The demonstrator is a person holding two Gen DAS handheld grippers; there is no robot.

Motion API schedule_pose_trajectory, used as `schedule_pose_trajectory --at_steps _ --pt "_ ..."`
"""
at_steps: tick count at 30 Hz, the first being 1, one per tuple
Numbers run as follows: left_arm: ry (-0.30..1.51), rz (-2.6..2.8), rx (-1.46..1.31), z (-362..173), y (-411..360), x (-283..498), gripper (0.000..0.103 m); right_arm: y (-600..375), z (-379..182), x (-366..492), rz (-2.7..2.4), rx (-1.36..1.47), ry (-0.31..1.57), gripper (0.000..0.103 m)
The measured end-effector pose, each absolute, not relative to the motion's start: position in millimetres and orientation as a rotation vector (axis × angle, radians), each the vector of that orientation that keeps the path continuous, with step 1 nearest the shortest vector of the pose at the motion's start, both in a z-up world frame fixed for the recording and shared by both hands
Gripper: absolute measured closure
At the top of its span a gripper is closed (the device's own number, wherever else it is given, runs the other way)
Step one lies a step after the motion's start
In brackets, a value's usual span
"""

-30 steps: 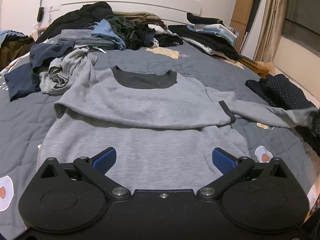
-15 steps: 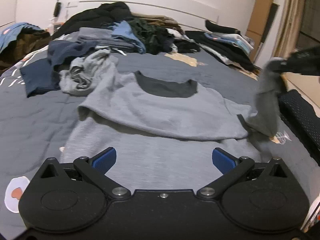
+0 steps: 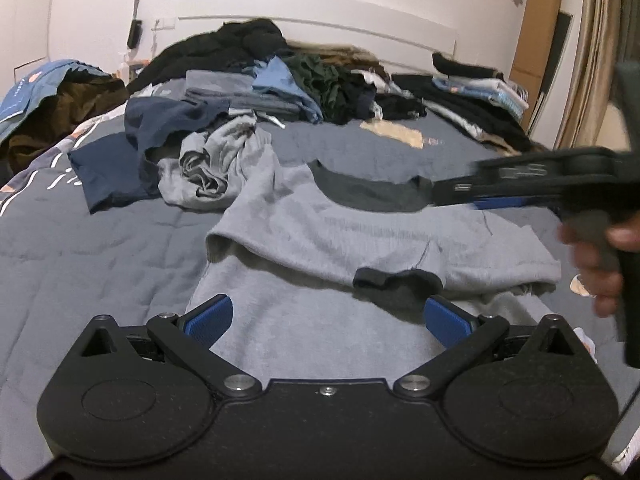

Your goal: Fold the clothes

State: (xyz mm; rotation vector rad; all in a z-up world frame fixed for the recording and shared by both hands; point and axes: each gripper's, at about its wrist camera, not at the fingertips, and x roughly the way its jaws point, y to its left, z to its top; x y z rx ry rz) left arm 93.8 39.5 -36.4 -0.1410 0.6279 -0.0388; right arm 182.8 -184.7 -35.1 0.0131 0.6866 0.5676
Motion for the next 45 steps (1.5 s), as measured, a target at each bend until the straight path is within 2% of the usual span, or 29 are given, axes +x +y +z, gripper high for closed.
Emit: schedule_pose_trajectory --at_steps 8,11,13,16,24,26,27,28,29,31,38,41,42,43,44,45 --pt "0.569 -0.103 0.048 -50.8 15.1 104.3 0.002 -259.7 -51.1 178.1 0.438 0.005 0.676 0.036" --pt "0.546 -0.145 0.177 -57.6 0.1 115.4 0.010 -275.5 -62.1 184.5 0.427 0.018 0.692 0.036" --pt "0.542 -0.178 0.281 -66.1 -8.6 126.8 0.025 -286.1 -69.4 188.8 0.419 0.027 0.702 0.036" --pt "0.551 -0.219 0.397 -82.2 -16.8 147.4 0.039 -301.0 -74.8 194.7 0.412 0.037 0.710 0.035" --pt "0.540 -0.380 0.461 -100.9 -36.5 178.9 0.040 -325.0 -83.3 205.4 0.395 0.063 0.727 0.035" --pt "0.532 -0.407 0.484 -102.4 -43.7 185.7 0.046 -326.6 -85.4 209.1 0.391 0.075 0.738 0.035" --pt "0.534 -0.416 0.506 -104.2 -47.8 189.4 0.061 -326.2 -87.0 210.5 0.391 0.074 0.743 0.035" --pt "0.543 -0.425 0.519 -105.1 -50.2 192.9 0.083 -325.4 -88.6 211.0 0.393 0.069 0.748 0.035" --pt "0.556 -0.438 0.515 -105.2 -50.1 196.1 0.090 -324.6 -90.3 211.4 0.396 0.064 0.753 0.035" --pt "0.564 -0.469 0.510 -102.3 -47.4 196.4 0.096 -324.0 -94.7 212.3 0.397 0.053 0.770 0.035" --pt "0.496 -0.529 0.555 -59.1 -5.6 164.0 0.097 -328.5 -99.2 214.6 0.391 0.060 0.809 0.034" --pt "0.588 -0.593 0.581 -54.0 10.9 152.2 0.092 -326.7 -98.8 213.2 0.415 0.048 0.825 0.034" --pt "0.610 -0.600 0.624 -57.0 12.9 144.7 0.088 -325.8 -99.0 212.6 0.424 0.043 0.832 0.034" --pt "0.623 -0.603 0.645 -59.8 15.1 138.7 0.074 -323.8 -98.9 212.0 0.432 0.035 0.837 0.034" --pt "0.644 -0.620 0.638 -61.7 18.8 133.0 0.066 -323.3 -98.9 211.6 0.434 0.034 0.838 0.034" --pt "0.664 -0.639 0.595 -61.4 24.2 128.7 0.045 -323.0 -98.9 211.2 0.435 0.033 0.838 0.034"
